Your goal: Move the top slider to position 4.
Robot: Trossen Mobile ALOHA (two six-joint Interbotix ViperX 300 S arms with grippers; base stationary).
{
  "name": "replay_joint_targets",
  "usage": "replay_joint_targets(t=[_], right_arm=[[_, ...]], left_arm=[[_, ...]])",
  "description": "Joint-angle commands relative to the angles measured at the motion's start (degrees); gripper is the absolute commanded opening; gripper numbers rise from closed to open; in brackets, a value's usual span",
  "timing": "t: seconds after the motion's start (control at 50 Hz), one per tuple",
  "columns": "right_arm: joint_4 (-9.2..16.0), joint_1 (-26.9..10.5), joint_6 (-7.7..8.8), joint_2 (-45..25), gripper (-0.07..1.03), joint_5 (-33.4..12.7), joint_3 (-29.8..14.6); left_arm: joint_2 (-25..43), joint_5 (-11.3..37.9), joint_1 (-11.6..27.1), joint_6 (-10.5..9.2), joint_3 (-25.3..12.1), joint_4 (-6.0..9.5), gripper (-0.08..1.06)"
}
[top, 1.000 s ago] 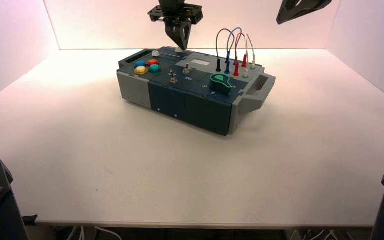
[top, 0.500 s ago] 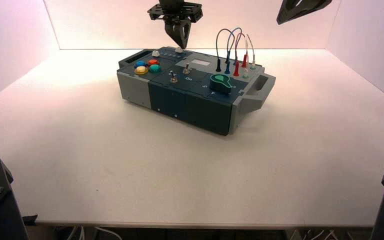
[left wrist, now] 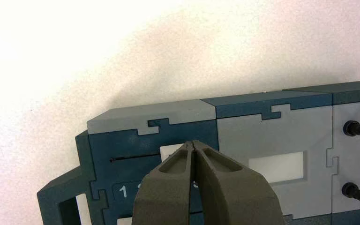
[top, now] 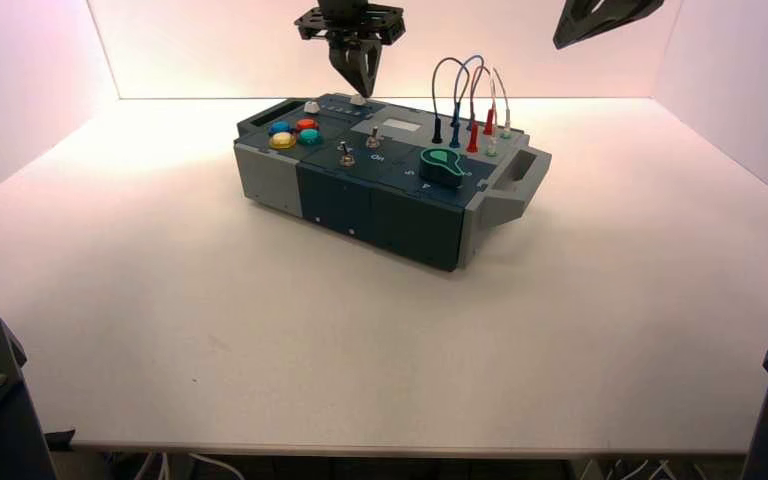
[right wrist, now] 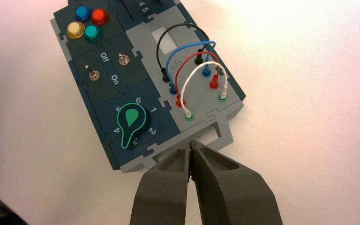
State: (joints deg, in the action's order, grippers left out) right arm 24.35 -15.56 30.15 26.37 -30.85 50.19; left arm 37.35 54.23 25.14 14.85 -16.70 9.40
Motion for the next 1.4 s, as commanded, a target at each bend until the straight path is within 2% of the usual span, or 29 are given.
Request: replay_joint_targets(t=[0.02,0.22,0.46,0.56,0.7,0.84,1.06,1.24,1.4], right_arm=[[0.09,-0.18,0.26,0.7,-0.02,0.44,-0.62],[0.18,-0.18,0.26,0.7,-0.02,0.44,-0.53],[0.18,-0.18,0.18,0.7,-0.02,0.44,-0.53],[0.09,-0.18,0.26,0.7,-0.02,0.44,-0.53],[0.09,-0.18,0.18,0.62,-0.02,0.44,-0.53],[0.18,-0.18,0.26,0.53,-0.02,0.44,-0.53],[0.0,-0.18,0.26,0.53,-0.02,0.35,-0.53],[-0.09,-0.18,0.26,0.7,-0.02,0.44,-0.35],[0.0,-0.18,0.18,0.79,-0.02,0.44,-0.26]], left_arm=[[-2.2,-0.18,-0.26,-0.09,-1.49,-0.35,-0.03],[-2.02,-0.09,-0.26,-0.18,-1.67,-1.14,-0.03],[-1.93,0.7,-0.26,-0.18,-2.29,-1.14,-0.03],[-2.11,2.02,-0.26,-0.18,-2.99,-0.79,-0.03],[-2.64,4.75,-0.26,-0.18,-4.92,0.62,-0.03],[-3.25,5.1,-0.18,-0.18,-5.89,0.53,-0.03],[-3.43,5.19,-0.26,-0.7,-5.62,-0.18,-0.03],[-3.25,3.78,-0.44,-1.05,-5.01,-1.41,-0.03],[-3.08,2.81,-1.05,-1.23,-4.39,-1.85,-0.03]])
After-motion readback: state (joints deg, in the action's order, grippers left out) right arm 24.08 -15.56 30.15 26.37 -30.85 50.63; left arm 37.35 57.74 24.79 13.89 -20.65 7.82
